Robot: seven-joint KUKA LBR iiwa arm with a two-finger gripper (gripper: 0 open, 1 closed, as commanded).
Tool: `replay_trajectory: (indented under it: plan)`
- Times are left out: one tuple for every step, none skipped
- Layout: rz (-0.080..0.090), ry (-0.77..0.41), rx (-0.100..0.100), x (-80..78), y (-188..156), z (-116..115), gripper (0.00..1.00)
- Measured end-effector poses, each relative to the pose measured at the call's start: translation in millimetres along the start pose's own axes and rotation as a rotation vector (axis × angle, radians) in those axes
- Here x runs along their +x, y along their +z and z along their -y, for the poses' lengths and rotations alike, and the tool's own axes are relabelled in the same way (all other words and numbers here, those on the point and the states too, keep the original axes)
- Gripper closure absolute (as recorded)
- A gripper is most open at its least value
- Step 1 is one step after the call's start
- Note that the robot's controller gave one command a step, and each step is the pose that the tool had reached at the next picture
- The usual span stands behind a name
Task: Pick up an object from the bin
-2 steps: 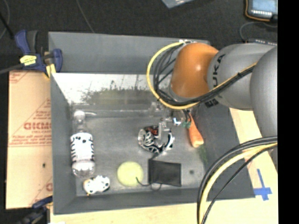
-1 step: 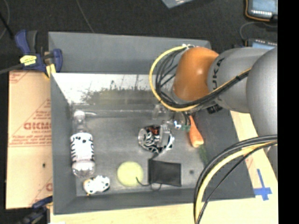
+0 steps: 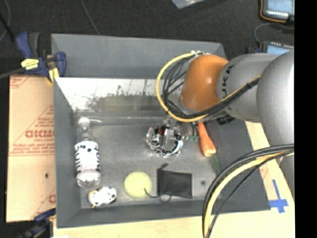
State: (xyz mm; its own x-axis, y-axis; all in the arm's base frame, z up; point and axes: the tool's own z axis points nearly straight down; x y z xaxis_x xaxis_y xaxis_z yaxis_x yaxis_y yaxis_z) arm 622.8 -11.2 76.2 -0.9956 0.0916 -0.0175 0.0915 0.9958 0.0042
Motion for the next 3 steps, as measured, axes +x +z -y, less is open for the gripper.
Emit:
replay_trajectory:
  plan:
    - [0.0,0.0,0.0,0.0,0.0,0.0,1.0]
    - [-0.006,0.018,0.0,1.4,-40.2,-2.3,1.0]
    - [0.003,-0.007,0.001,-16.6,-85.5,1.6,1.0]
